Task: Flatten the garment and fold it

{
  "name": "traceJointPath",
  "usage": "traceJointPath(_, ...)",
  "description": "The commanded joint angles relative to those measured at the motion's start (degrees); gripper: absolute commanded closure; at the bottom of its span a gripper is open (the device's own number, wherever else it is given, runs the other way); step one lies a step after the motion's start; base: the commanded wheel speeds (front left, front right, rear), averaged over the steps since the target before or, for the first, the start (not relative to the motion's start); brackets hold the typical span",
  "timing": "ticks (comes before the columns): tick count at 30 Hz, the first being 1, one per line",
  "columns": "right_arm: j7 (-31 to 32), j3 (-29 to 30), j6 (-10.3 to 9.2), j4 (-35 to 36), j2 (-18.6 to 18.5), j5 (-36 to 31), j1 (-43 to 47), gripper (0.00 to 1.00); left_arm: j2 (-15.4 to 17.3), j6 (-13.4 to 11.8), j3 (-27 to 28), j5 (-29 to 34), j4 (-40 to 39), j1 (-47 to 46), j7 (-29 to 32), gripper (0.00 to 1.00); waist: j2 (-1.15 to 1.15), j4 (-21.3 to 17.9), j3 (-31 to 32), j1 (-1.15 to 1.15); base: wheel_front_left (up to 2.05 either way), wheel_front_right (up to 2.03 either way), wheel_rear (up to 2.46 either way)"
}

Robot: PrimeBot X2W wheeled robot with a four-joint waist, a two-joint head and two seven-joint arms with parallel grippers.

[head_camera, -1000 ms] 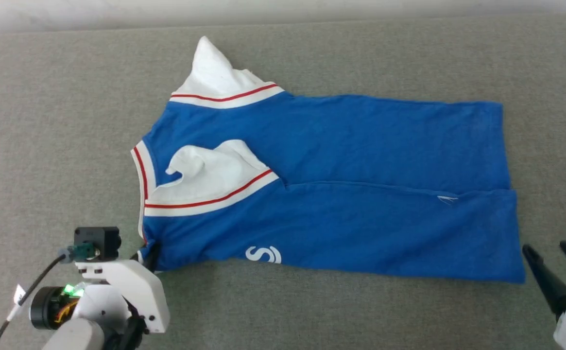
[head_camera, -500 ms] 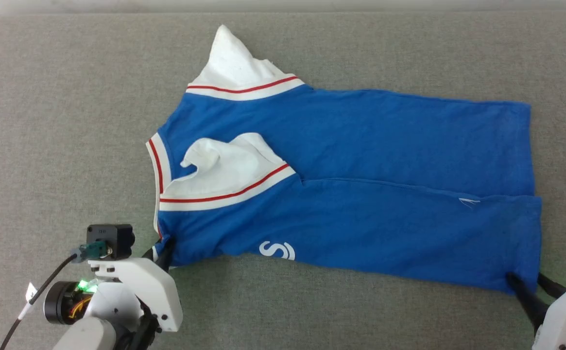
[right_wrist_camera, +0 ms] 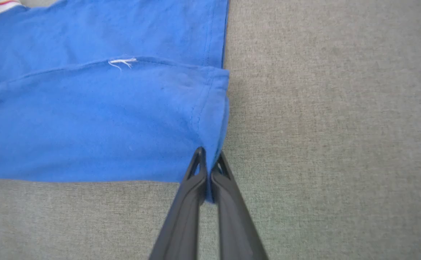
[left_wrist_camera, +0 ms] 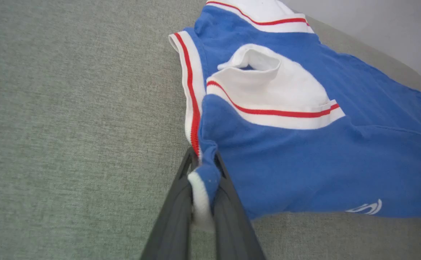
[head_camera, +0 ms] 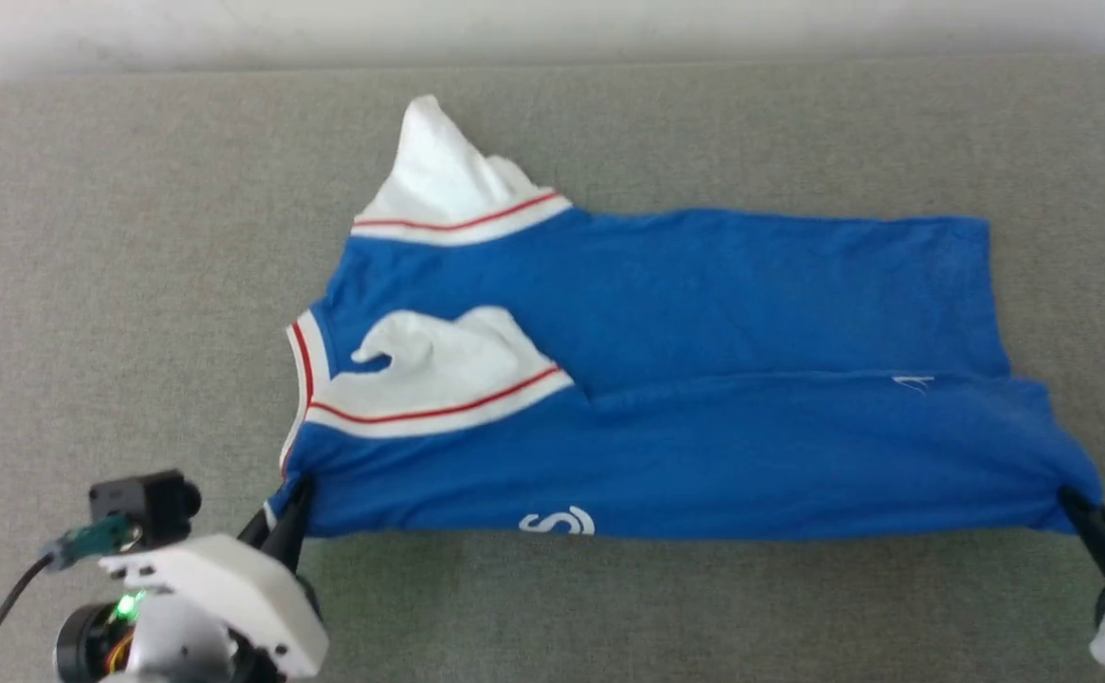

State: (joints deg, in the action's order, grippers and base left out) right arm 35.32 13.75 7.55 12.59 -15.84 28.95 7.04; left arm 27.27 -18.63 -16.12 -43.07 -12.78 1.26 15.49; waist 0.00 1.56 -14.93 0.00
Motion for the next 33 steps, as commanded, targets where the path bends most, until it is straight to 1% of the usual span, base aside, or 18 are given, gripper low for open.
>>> traceJointPath(1,0.5,1.1,-0.06,0.8,-0.1,0.5,-0.3,1.00,0.9,-0.8,0.9,-0.5,-1.7,1.9,0.3,1.00,0.00,-0.7,1.7,0.00,0.00,0.00,0.00)
traceJointPath(7,3.4,4.1,-0.06,3.8,0.8,1.4,3.1,1.00,3.7,-4.3,3.4,-2.1,-9.9,10.9,2.9,1.00,0.00,-0.4,3.9,0.00,0.00,0.00,0.00)
traceJointPath(9,4.7,4.6,-0.06,4.2,1.6,1.7,4.7,1.00,3.6,-5.1,3.4,-2.7,-11.2,13.6,3.5,1.00,0.00,-0.1,4.1,0.00,0.00,0.00,0.00)
traceJointPath(12,6.4,4.9,-0.06,4.4,3.0,2.0,7.0,1.00,2.3,-5.7,3.0,-4.0,-11.6,16.9,3.3,1.00,0.00,0.3,4.2,0.00,0.00,0.00,0.00)
traceJointPath(16,6.7,4.9,-0.06,4.3,3.7,1.2,8.5,1.00,1.0,-5.6,2.0,-4.4,-9.9,18.6,2.6,1.00,0.00,0.8,4.0,0.00,0.00,0.00,0.00)
traceJointPath(20,5.5,3.9,-0.06,2.9,4.6,0.2,8.6,1.00,-1.2,-3.8,0.9,-4.7,-4.8,16.9,0.5,1.00,0.00,1.3,3.9,0.00,0.00,0.00,0.00)
traceJointPath(21,5.0,3.6,-0.06,2.4,4.8,0.0,8.4,1.00,-2.0,-3.3,0.9,-4.9,-3.3,16.0,-0.2,0.84,0.00,1.4,3.9,0.00,0.00,0.00,0.00)
traceJointPath(22,4.6,3.3,-0.06,1.8,4.9,-0.1,8.1,0.94,-2.6,-2.8,0.7,-5.1,-1.8,15.1,-0.8,0.81,0.00,1.5,4.0,0.00,0.00,0.00,0.00)
traceJointPath(23,4.0,3.0,-0.06,1.3,4.9,-0.1,7.8,0.53,-3.2,-2.2,0.5,-5.3,-0.3,14.3,-1.1,0.67,0.00,1.5,4.2,0.00,0.00,0.00,0.00)
traceJointPath(24,3.3,2.9,-0.06,0.7,5.0,-0.1,7.4,0.00,-3.7,-1.6,0.3,-5.4,1.0,13.5,-1.5,0.45,0.00,1.6,4.3,0.00,0.00,0.00,0.00)
traceJointPath(25,2.8,2.8,-0.06,0.2,5.0,-0.2,7.2,0.00,-4.1,-1.1,0.2,-5.5,2.1,12.7,-2.0,0.09,0.00,1.6,4.5,0.00,0.00,0.00,0.00)
traceJointPath(26,2.5,2.6,-0.06,-0.3,4.9,-0.3,7.0,0.00,-4.3,-0.8,0.2,-5.5,3.2,12.1,-2.4,0.00,0.00,1.7,4.8,0.00,0.00,0.00,0.00)
traceJointPath(30,1.1,2.2,-0.06,-0.3,4.3,0.0,6.1,0.00,-4.5,0.2,1.5,-5.3,4.1,10.9,-5.1,0.00,0.00,1.2,5.2,0.00,0.00,0.00,0.00)
traceJointPath(33,-0.9,3.2,-0.06,1.6,3.6,-0.1,5.1,0.00,-3.4,1.0,3.5,-4.1,0.4,10.0,-8.1,0.00,0.00,0.5,4.7,0.00,0.00,0.00,0.00)
